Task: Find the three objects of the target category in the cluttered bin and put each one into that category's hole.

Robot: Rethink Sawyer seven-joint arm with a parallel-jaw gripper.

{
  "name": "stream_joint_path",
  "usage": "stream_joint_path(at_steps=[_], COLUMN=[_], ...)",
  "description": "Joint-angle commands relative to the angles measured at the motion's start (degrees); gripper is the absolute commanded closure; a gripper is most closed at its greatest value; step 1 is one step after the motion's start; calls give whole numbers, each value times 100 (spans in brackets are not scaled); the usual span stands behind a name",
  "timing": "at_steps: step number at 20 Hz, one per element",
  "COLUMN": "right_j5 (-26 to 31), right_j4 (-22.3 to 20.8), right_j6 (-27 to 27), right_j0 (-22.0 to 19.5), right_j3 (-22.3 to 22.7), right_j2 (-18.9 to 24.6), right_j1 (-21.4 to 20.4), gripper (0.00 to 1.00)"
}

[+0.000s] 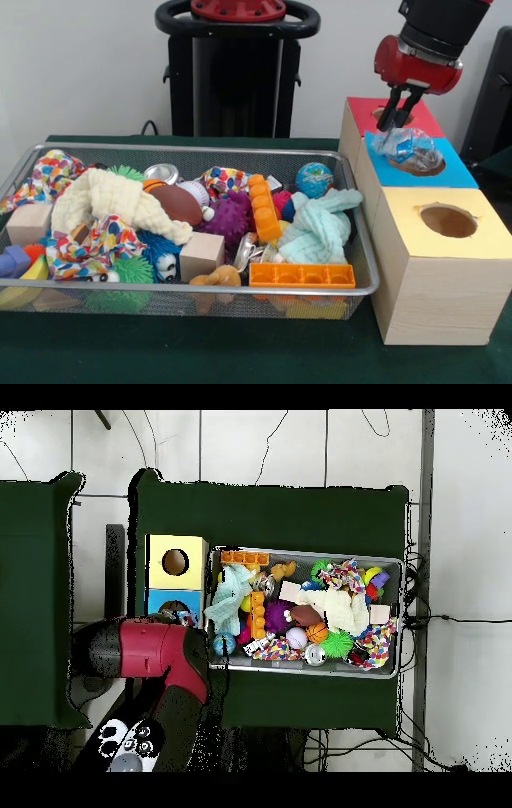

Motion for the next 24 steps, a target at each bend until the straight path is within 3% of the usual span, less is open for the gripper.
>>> stream_joint_path(at_steps=[1, 12, 24], right_j5=[35, -65, -381], right_j4=[24, -53, -99], right_j6=[1620, 1844, 1971], right_j0=[158, 545, 560], right_j3=[246, 188, 272], right_j2=[301, -269, -198], right_j1=[426, 628, 757], gripper=[100, 100, 100])
